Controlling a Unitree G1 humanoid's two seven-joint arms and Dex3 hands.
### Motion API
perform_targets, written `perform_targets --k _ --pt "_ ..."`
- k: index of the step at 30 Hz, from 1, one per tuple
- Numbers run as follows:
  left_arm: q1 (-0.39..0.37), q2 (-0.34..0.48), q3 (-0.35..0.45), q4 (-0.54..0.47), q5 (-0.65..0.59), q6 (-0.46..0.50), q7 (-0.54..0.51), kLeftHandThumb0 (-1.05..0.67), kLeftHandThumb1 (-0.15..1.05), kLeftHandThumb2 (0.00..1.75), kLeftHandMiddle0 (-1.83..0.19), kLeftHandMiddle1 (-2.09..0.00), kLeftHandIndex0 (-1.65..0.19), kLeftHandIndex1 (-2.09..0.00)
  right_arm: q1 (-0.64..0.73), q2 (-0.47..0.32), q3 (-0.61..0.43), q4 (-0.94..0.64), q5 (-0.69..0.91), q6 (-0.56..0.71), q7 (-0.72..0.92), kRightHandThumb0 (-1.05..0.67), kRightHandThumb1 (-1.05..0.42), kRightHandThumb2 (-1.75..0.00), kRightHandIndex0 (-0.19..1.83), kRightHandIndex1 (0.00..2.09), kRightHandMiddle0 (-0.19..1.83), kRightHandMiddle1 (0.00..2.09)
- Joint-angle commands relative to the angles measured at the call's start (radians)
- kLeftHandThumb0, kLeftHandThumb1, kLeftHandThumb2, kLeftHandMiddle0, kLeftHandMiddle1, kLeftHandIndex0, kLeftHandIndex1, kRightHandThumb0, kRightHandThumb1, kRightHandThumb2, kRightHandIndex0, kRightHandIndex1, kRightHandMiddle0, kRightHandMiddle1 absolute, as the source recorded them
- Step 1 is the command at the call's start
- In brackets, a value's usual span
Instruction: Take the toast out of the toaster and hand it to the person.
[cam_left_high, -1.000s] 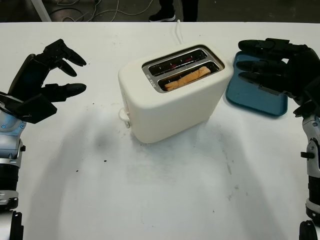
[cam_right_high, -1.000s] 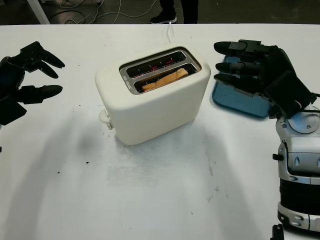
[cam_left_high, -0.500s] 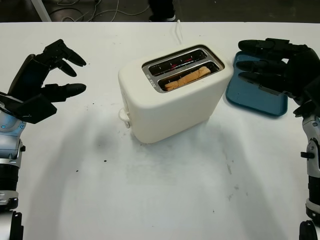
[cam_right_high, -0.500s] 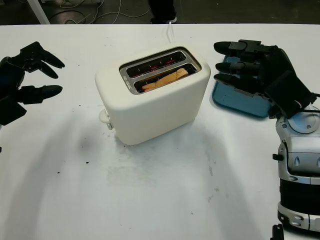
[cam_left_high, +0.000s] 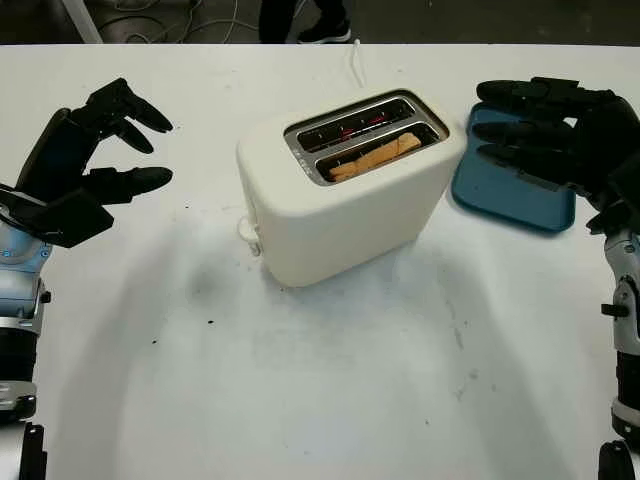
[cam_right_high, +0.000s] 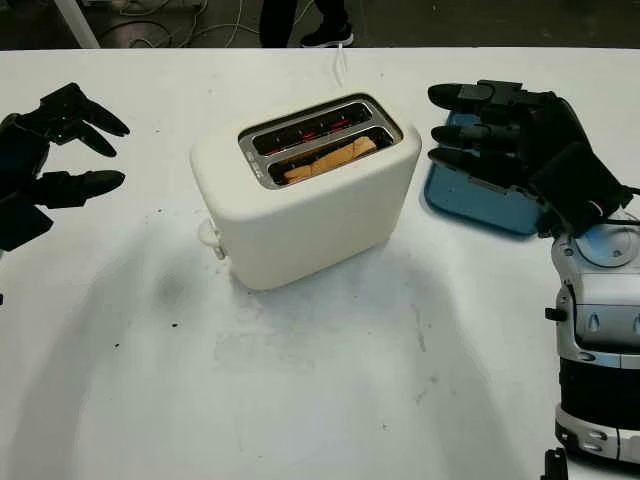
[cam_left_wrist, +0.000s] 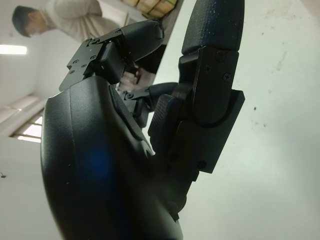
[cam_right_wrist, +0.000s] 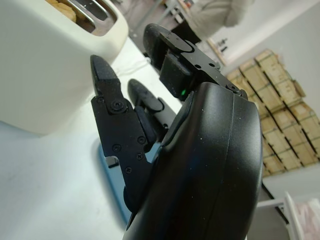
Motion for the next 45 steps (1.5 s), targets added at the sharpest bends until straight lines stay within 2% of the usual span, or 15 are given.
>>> perform_targets --k 1,45 --pt "0.011 -0.008 0.01 -0.001 -0.009 -0.012 0.009 -1.05 0.92 0.26 -0.41 -1.43 -0.29 -1.32 0.002 0.0 -0.001 0.001 0.006 0.004 0.003 -0.25 -0.81 0.0 0.87 0.0 0.77 0.0" --pt "0.016 -0.015 0.019 -0.015 -0.003 0.014 0.006 -1.05 0.92 0.26 -0.41 -1.42 -0.29 -1.32 0.003 0.001 -0.003 0.003 0.005 0.005 0.0 -0.27 -0.81 0.0 0.88 0.01 0.78 0.0"
